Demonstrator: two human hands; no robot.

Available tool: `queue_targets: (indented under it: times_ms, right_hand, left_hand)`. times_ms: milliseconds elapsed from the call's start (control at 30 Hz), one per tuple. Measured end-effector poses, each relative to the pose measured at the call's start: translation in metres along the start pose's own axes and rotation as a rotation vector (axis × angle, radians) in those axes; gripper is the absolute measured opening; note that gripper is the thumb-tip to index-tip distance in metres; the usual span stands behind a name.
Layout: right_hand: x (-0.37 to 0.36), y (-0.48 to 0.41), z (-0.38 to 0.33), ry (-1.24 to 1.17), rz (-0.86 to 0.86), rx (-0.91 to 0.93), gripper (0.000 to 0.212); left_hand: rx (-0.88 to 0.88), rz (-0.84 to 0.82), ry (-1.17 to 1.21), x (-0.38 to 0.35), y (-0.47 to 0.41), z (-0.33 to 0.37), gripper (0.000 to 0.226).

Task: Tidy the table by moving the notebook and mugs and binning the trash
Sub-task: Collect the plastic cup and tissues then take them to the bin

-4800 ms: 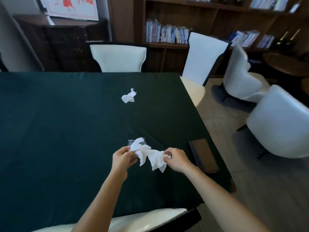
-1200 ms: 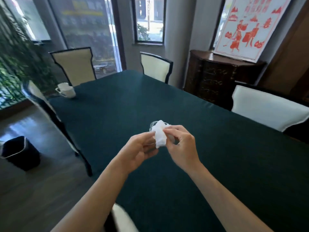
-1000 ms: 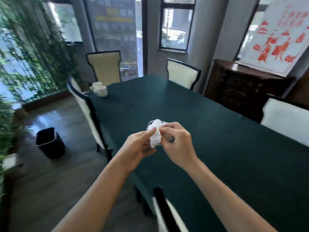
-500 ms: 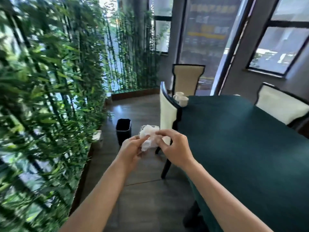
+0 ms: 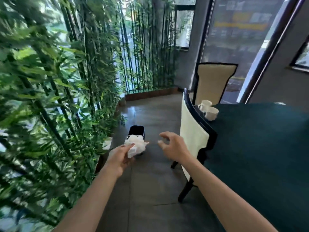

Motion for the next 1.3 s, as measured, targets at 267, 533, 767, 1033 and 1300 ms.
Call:
queue_targets:
  times_ms: [267,533,767,1033,1300]
  right_hand:
    - [-0.029,-0.167,-0.001,-0.03,-0.077,-0.045,0.041]
    - [-0.077,-0.322,0.019,0.005,-0.135,-0.083,0.039]
    - [-0.131,-0.496,0.046,0.062,-0.238,-0.173,0.037]
    - [-0.204,-0.654,0.109,0.056,-0.375,-0.308,0.029]
    - [-0.34,-0.756,0.234,0.042,-0.536,-0.379,0.031]
  left_hand:
    - [-0.011,0.039,0.049,-0.019,-0.121,0.07,0.017]
    - [0.013,0.058,0.036,-0.028,-0.291,0.116,0.006]
    - [0.098,0.092,0.043,-0.041,-0.483,0.153,0.013]
    - [0.189,0.219,-0.12,-0.046,-0.656,0.169,0.004]
    - [0.233,0.341,-0.421,-0.042,-0.803,0.103,0.015]
Point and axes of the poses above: each hand's wrist, its own y-axis away from the middle knuckle, its own x-axis out of the back of the hand, z = x × y, the point moved 5 cm from there along -y, towards the middle knuckle, and after that the axes turned 2 degrees about y, right-handed, at the moved point
